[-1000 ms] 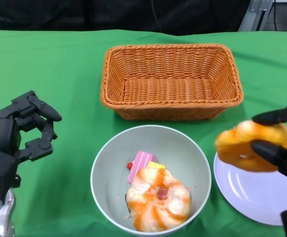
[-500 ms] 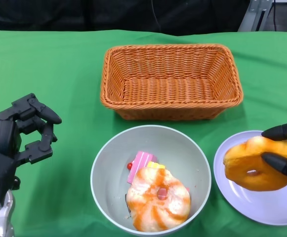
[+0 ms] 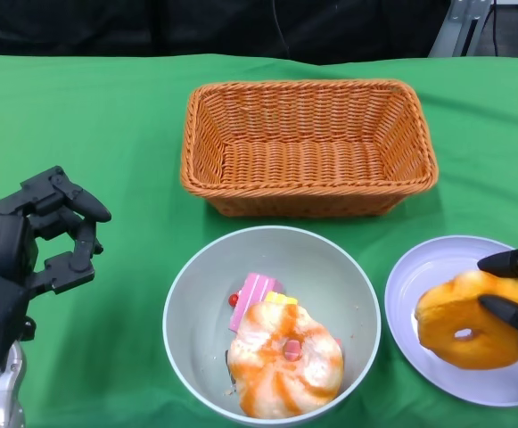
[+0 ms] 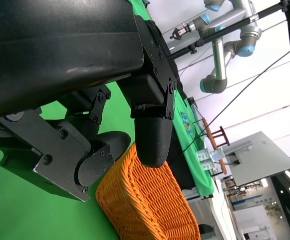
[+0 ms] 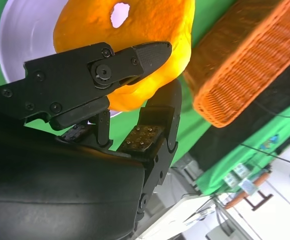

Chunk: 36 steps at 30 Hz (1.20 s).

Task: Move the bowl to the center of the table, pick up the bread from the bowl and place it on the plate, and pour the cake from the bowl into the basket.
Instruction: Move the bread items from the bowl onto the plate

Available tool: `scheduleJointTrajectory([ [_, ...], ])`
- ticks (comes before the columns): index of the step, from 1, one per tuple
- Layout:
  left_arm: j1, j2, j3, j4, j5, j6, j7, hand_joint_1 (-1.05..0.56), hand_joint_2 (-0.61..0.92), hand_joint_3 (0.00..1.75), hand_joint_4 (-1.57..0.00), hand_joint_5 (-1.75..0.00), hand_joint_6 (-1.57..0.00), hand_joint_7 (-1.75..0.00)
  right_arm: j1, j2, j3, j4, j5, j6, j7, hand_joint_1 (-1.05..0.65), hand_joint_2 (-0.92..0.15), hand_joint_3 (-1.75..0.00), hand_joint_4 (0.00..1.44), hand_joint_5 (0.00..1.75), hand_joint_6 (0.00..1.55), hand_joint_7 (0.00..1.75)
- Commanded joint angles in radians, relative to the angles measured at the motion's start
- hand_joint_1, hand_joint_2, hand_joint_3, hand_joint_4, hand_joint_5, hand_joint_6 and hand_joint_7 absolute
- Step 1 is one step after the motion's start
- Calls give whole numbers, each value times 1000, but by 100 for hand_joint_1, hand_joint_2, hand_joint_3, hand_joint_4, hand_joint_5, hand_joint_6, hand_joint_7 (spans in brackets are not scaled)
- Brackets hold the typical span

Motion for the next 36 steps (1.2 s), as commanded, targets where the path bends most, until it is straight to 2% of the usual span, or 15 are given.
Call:
scheduleJointTrajectory([
  [1,5,26,7,-14,0,-1,1,-1,53,117,-81,-157,-80,-135,-17,-13,10,42,-31,3,-22,-18,-92,-6,92,103,101,42],
  [4,5,24,7,-11,-5,-6,-6,-1,53,117,-81,-157,-80,-135,-26,-10,22,73,-58,1,-43,-19,-92,-4,93,104,104,35],
  [9,4,23,8,-7,-10,-7,-11,-1,53,117,-81,-158,-81,-135,-33,-14,37,109,-78,-20,-65,-18,-92,-5,89,119,110,26],
  [10,5,23,7,-8,-9,-6,-12,-2,53,117,-81,-158,-81,-135,-35,-16,42,115,-86,-22,-68,-18,-92,-4,85,132,111,24],
  [11,6,24,6,-8,-5,-8,-9,-2,53,117,-80,-158,-81,-135,-36,-18,46,119,-91,-20,-68,-18,-92,-3,83,137,111,23],
  [13,7,25,5,-10,1,-8,-3,-2,53,116,-81,-158,-80,-135,-37,-20,50,123,-99,-19,-65,-18,-92,-4,84,125,112,19],
  [15,7,24,6,-10,-1,-7,-5,-3,53,116,-81,-158,-80,-134,-36,-25,55,126,-108,-22,-64,-18,-92,-4,85,120,112,17],
  [18,8,22,6,-11,-6,-6,-10,-2,53,115,-81,-158,-81,-134,-31,-38,67,139,-125,-53,-78,-19,-92,-2,86,94,111,9],
  [19,8,22,6,-11,-5,-6,-9,-2,53,115,-81,-158,-81,-134,-29,-44,70,146,-131,-75,-88,-18,-92,-1,87,77,110,5],
  [24,9,24,3,-12,8,-9,2,-2,54,114,-82,-157,-81,-135,-24,-58,84,165,-172,-139,-129,-22,-91,0,90,39,99,0],
  [27,7,22,6,-8,-1,-12,-7,-1,54,114,-82,-158,-81,-135,-21,-67,98,159,-211,-144,-136,-25,-92,0,86,30,89,0],
  [28,6,22,6,-6,0,-12,-6,-2,54,114,-82,-158,-81,-135,-21,-69,100,159,-215,-147,-138,-25,-92,-1,81,26,85,0],
  [32,3,25,7,3,-5,-15,-19,-2,54,113,-82,-158,-81,-135,-18,-71,109,161,-252,-148,-157,-28,-92,-1,73,13,78,0],
  [36,6,25,6,-3,7,-13,-2,-1,54,114,-82,-158,-81,-135,-17,-75,110,157,-262,-143,-144,-28,-92,-1,71,8,74,0],
])
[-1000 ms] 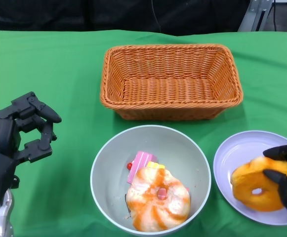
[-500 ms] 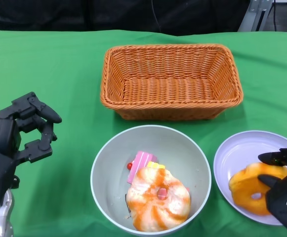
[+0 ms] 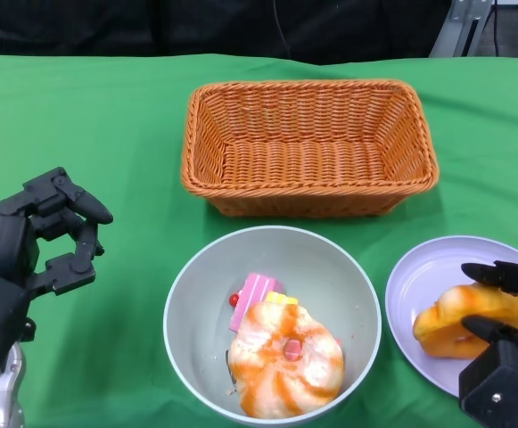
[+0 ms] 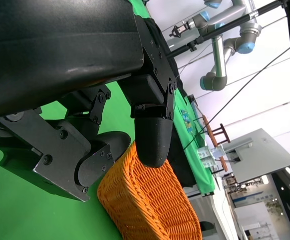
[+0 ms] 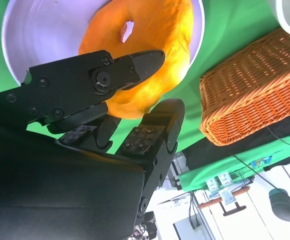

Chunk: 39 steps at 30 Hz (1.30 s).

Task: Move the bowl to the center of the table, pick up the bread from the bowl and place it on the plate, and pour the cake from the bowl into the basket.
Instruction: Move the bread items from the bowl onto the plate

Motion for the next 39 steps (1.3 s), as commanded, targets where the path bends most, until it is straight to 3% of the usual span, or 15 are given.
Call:
scheduleJointTrajectory([
  [1,5,23,7,-6,3,-7,8,-1,54,114,-82,-158,-81,-134,8,-22,-3,0,-11,0,-2,-28,-92,-1,71,8,74,0],
  [17,9,21,6,-11,6,-2,10,-1,54,113,-81,-158,-81,-135,9,-45,17,12,-23,2,14,-29,-90,0,71,2,69,0],
  [30,11,19,7,-12,-8,0,-7,-2,53,115,-81,-159,-81,-137,15,-70,41,10,-47,-13,30,-31,-89,0,50,0,51,0],
  [39,13,25,5,-9,-4,-5,-12,-2,53,115,-81,-159,-80,-137,13,-73,57,39,-96,-41,-20,-35,-90,0,40,0,44,0],
])
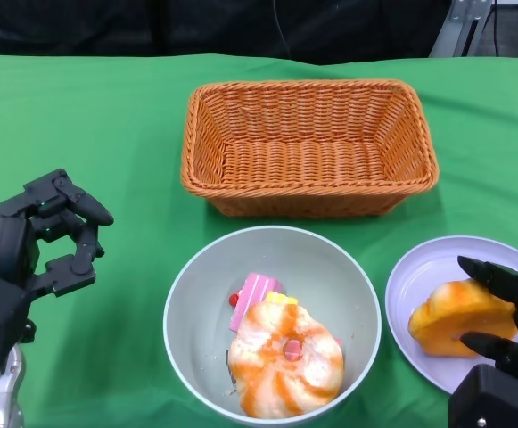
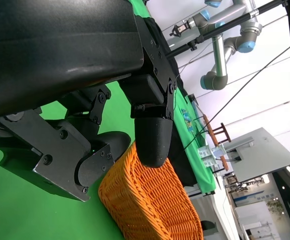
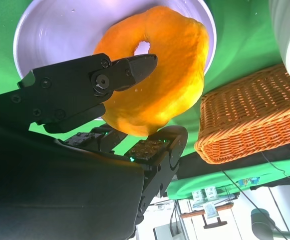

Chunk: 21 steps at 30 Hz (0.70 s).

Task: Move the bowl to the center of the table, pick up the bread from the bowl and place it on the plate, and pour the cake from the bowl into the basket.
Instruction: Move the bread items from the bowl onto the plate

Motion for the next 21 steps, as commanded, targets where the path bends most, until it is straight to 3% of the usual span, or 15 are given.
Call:
scheduleJointTrajectory([
  [1,10,27,4,-8,-4,-5,-10,-2,52,116,-81,-159,-80,-137,8,-21,7,23,-26,-24,-43,-36,-89,0,37,0,42,0],
  [9,9,28,5,3,3,-16,-13,-1,53,116,-81,-157,-80,-136,-1,-29,20,62,-82,-55,-121,-41,-92,-4,15,0,25,0],
  [21,11,30,3,1,7,-19,-13,-1,53,116,-80,-159,-79,-138,-9,-29,29,91,-105,-78,-170,-43,-92,-1,16,1,28,1],
])
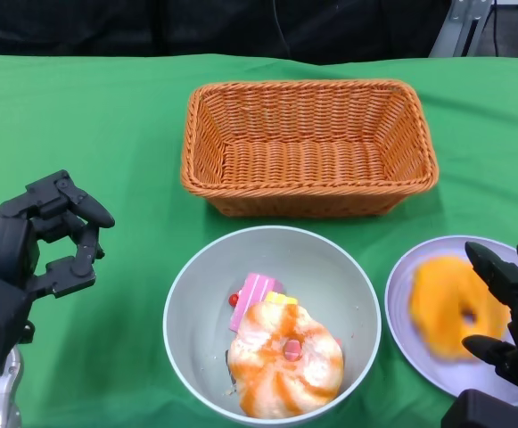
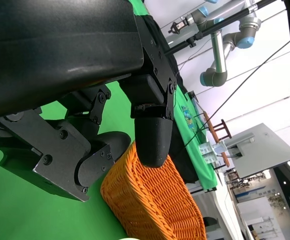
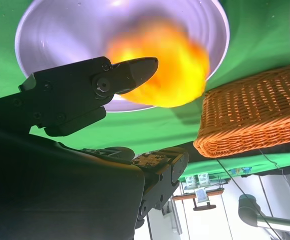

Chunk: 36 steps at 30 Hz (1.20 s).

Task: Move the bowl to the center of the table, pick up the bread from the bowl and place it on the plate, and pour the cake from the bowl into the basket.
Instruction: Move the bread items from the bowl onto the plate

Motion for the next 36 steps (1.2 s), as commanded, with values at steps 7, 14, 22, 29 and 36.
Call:
scheduleJointTrajectory([
  [7,15,25,3,-8,2,-6,3,-1,53,116,-80,-159,-79,-139,-1,-23,-3,-4,8,-46,-32,-45,-92,-4,21,3,31,1],
  [14,6,22,1,1,5,-15,4,-2,52,116,-80,-159,-79,-139,15,-17,16,-115,47,-132,2,-48,-92,-3,36,9,37,2],
  [22,5,15,-5,-1,26,-15,24,-3,51,117,-81,-158,-80,-137,-15,14,74,-244,33,-136,108,-50,-92,-2,44,9,41,2],
  [29,6,9,-12,-1,38,-14,38,-1,53,115,-80,-158,-80,-137,-69,29,114,-315,6,-93,236,-54,-92,-2,46,8,41,0],
  [36,3,3,-13,6,35,-17,34,0,54,113,-81,-157,-80,-136,-108,43,149,-358,-7,-70,326,-56,-90,0,54,9,46,2],
])
